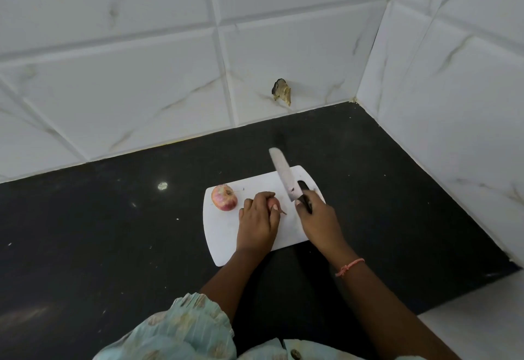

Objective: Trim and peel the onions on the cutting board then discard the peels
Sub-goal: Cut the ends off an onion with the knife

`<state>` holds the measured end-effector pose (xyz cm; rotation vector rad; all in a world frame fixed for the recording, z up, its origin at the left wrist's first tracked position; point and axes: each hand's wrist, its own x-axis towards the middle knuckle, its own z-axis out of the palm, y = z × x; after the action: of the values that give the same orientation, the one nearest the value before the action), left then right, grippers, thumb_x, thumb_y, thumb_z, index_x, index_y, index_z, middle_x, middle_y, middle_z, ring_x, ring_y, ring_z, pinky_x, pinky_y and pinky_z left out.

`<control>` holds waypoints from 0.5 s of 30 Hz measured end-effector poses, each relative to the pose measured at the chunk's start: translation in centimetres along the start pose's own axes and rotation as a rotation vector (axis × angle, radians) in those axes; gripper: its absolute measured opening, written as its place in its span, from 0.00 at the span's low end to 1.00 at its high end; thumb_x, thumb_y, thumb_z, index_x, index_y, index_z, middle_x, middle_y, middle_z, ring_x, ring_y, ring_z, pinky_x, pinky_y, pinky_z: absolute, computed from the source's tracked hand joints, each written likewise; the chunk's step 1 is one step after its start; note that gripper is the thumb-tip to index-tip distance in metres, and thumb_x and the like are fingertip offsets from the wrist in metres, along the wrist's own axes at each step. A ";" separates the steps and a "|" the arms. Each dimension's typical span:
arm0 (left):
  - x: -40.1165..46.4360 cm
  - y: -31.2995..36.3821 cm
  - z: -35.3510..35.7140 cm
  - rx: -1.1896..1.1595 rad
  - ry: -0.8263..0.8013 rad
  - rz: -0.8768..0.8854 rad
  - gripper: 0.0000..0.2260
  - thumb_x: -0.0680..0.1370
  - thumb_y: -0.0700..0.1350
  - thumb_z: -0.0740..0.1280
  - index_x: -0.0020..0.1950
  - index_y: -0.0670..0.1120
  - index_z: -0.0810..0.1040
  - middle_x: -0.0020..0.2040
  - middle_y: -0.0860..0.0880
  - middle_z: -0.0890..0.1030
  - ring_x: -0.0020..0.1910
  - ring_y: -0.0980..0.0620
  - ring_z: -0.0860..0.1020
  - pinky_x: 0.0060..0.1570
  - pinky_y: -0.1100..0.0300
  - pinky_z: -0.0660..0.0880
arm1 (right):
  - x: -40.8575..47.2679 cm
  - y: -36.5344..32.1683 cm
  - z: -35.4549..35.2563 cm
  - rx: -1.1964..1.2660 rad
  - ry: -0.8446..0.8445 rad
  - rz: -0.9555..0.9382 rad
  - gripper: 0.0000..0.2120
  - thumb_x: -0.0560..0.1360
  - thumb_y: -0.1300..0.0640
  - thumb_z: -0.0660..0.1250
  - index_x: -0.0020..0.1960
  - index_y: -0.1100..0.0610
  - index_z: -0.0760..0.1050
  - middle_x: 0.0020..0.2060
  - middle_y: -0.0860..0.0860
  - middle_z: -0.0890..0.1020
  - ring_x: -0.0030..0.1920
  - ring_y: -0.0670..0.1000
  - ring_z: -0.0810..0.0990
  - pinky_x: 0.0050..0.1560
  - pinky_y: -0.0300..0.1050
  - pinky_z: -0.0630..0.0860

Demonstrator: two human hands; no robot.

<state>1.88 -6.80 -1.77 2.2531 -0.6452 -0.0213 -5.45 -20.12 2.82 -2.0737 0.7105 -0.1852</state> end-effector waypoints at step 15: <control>0.5 -0.9 -1.2 -0.273 0.007 -0.083 0.11 0.82 0.50 0.65 0.64 0.53 0.71 0.60 0.56 0.76 0.57 0.56 0.77 0.55 0.65 0.75 | -2.7 0.0 1.8 -0.255 -0.006 -0.070 0.08 0.82 0.49 0.59 0.48 0.52 0.63 0.34 0.48 0.75 0.33 0.46 0.75 0.29 0.38 0.66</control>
<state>2.99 -5.73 -1.41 2.0135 -0.5113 -0.1347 -6.97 -17.39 2.15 -2.3436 0.6865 -0.1326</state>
